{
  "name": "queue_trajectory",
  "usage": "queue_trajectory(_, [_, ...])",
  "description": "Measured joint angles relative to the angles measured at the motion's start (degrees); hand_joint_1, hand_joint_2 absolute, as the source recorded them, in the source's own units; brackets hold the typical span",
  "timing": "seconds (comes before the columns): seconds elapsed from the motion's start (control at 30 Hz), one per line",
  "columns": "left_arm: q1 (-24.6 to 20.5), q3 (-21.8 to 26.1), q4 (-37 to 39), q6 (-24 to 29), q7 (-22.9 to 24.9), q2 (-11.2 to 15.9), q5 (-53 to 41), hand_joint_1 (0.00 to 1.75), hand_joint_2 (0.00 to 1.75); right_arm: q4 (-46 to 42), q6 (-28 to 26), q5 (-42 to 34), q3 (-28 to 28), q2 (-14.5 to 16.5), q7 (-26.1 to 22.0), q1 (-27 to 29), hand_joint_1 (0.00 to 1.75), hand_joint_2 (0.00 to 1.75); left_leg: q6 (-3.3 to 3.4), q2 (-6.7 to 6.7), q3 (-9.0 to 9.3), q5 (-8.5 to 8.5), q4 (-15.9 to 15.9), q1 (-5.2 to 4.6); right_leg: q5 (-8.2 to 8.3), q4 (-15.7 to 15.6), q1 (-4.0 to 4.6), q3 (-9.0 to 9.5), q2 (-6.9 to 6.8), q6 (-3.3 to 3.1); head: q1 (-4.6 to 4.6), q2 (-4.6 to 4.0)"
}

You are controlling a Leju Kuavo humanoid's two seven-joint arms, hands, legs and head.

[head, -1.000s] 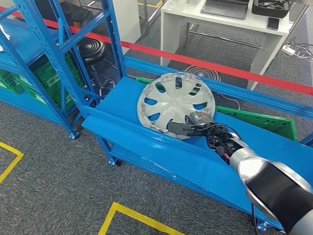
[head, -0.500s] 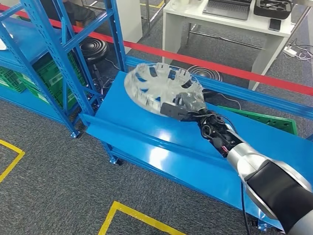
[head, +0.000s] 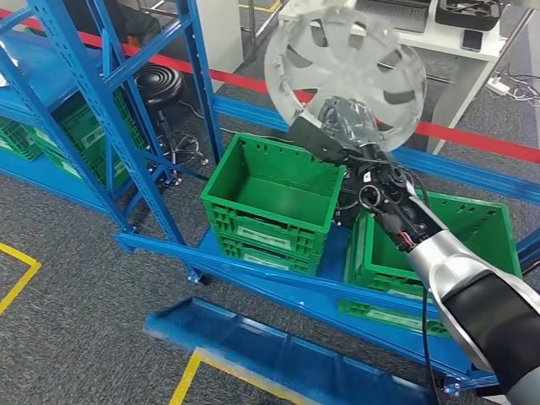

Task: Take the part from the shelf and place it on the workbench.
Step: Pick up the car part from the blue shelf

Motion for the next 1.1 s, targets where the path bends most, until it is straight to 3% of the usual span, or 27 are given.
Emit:
queue_trajectory(0.67, [0.1,0.0,0.0,0.1,0.2,-0.2,0.3,0.00,1.75,-8.4,-1.9,-1.5,-1.2,-0.2,-3.1,2.8,1.75,1.75,-0.04,0.06,-0.03,-0.04,-0.1,0.04,-0.02,0.0,0.04,-0.01,-0.02,0.01,-0.07,0.00])
queue_trajectory(0.9, [0.4,0.0,0.0,0.1,0.2,-0.1,0.6,0.00,1.75,-11.1,3.1,-10.9,-0.9,0.0,-8.4,4.2,1.75,1.75,-0.04,0.06,-0.03,-0.05,-0.1,0.05,-0.04,0.0,0.05,0.02,-0.06,0.03,-0.08,0.00])
queue_trajectory(1.1, [0.4,0.0,0.0,0.2,0.1,-0.1,1.1,0.00,1.75,-15.7,8.9,-22.3,0.1,2.4,-14.2,7.5,1.75,1.75,-0.08,0.05,-0.02,-0.07,-0.1,0.09,-0.07,0.0,0.07,0.01,-0.09,0.01,-0.08,0.00])
